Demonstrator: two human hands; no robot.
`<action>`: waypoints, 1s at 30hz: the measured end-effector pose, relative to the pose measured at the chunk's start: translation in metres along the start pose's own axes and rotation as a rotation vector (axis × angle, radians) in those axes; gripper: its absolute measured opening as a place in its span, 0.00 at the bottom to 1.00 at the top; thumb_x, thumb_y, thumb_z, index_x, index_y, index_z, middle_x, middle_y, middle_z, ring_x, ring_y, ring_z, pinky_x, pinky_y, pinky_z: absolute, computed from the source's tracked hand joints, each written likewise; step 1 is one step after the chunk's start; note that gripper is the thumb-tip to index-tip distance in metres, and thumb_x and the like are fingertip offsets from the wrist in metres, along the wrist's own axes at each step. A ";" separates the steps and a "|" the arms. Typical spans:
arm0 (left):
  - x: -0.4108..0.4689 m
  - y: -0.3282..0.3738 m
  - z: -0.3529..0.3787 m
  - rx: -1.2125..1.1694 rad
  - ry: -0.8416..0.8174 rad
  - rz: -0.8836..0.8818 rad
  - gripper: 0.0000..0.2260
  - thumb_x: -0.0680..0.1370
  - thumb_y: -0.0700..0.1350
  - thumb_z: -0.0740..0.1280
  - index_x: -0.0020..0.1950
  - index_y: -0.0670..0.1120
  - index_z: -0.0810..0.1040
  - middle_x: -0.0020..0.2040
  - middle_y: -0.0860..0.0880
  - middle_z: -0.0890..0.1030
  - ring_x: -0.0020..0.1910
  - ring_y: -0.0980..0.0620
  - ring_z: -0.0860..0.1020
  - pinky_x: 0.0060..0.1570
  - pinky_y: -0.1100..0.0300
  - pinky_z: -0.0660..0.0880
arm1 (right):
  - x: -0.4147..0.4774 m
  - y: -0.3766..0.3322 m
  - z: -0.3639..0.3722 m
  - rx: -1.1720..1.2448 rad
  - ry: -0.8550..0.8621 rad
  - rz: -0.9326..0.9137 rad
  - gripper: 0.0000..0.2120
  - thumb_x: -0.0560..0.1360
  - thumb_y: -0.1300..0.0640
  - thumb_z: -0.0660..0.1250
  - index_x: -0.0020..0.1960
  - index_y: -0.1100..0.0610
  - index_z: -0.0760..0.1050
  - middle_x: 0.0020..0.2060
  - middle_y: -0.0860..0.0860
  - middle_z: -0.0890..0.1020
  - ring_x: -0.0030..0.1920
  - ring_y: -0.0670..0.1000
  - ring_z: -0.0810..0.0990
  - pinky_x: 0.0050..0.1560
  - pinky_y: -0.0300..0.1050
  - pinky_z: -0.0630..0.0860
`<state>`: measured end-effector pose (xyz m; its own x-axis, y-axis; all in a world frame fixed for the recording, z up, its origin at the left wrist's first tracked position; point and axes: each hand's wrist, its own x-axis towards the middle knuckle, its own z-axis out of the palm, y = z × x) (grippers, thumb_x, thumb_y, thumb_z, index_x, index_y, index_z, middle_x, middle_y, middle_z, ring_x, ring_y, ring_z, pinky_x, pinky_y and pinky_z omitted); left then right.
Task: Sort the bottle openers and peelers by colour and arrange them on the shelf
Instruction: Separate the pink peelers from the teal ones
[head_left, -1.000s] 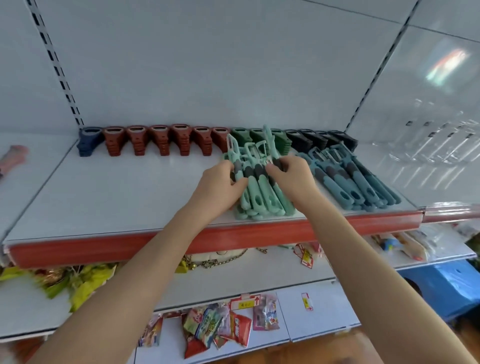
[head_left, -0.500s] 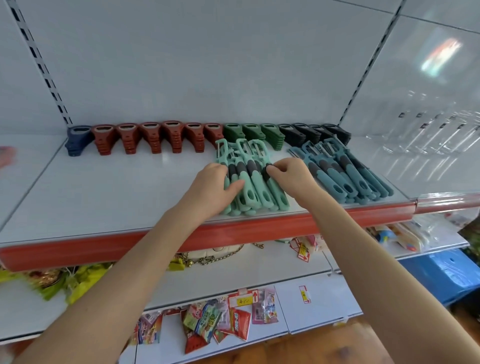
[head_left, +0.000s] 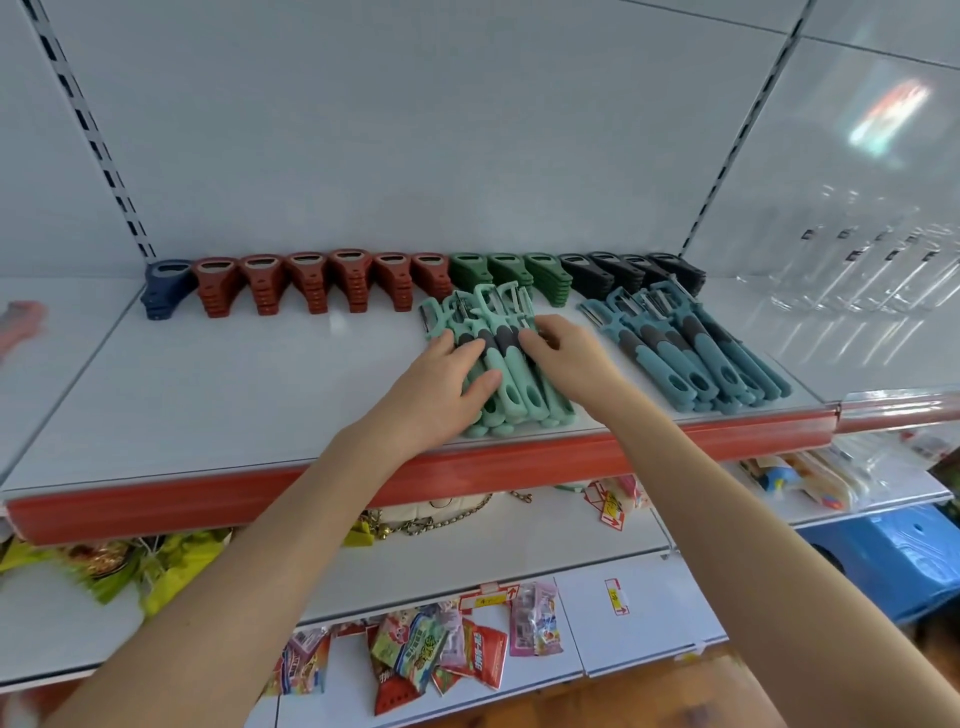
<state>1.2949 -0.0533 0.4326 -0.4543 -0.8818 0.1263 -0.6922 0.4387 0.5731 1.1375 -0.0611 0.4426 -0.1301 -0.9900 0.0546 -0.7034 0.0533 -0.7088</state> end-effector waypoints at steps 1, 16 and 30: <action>0.000 0.000 0.001 -0.010 0.004 0.001 0.24 0.81 0.52 0.55 0.75 0.45 0.58 0.75 0.43 0.57 0.74 0.50 0.56 0.65 0.63 0.55 | -0.001 -0.001 0.000 -0.015 0.000 -0.008 0.17 0.80 0.52 0.57 0.64 0.61 0.70 0.55 0.57 0.78 0.51 0.56 0.77 0.51 0.47 0.73; -0.011 -0.001 -0.002 0.106 0.157 0.088 0.21 0.81 0.51 0.56 0.71 0.42 0.65 0.68 0.45 0.68 0.67 0.49 0.66 0.62 0.61 0.62 | 0.005 -0.002 -0.012 -0.174 0.004 -0.037 0.20 0.80 0.51 0.56 0.67 0.63 0.68 0.62 0.59 0.75 0.61 0.57 0.73 0.58 0.47 0.69; -0.084 -0.039 -0.059 0.474 0.263 -0.007 0.21 0.75 0.52 0.55 0.48 0.37 0.81 0.40 0.41 0.82 0.39 0.41 0.81 0.36 0.53 0.78 | 0.030 -0.080 0.032 -0.297 -0.070 -0.353 0.16 0.79 0.55 0.58 0.53 0.68 0.74 0.46 0.61 0.79 0.51 0.60 0.76 0.44 0.47 0.66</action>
<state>1.3929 -0.0068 0.4480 -0.3352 -0.8721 0.3566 -0.8994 0.4089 0.1547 1.2124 -0.0990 0.4779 0.1937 -0.9602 0.2010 -0.8673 -0.2634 -0.4224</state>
